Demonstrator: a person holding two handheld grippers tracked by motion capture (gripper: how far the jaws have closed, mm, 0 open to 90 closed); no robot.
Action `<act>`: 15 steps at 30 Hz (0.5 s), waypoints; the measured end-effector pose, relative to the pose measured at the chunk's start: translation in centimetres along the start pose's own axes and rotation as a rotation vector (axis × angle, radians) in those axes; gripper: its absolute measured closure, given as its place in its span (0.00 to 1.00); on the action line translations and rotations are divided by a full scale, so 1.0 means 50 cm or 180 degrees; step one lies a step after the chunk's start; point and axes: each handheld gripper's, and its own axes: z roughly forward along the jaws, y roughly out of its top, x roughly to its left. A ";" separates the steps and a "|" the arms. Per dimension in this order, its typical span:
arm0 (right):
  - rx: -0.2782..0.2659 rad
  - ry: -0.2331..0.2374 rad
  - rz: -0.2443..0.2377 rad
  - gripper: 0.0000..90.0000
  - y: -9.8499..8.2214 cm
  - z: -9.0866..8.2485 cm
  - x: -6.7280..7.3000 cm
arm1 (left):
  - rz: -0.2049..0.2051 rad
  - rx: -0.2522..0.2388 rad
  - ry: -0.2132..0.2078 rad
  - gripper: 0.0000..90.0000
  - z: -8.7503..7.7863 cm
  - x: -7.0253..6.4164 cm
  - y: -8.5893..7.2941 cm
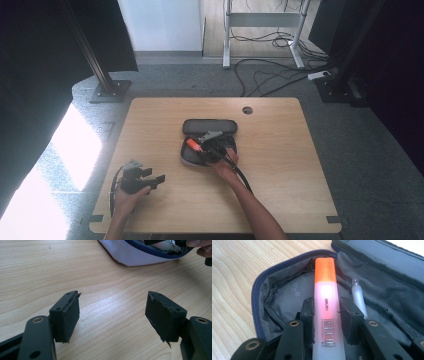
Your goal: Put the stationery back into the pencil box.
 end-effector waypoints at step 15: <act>0.0081 -0.0038 -0.0057 0.70 -0.002 0.005 0.006 | 0.0011 0.0007 -0.0003 0.31 0.002 -0.003 0.000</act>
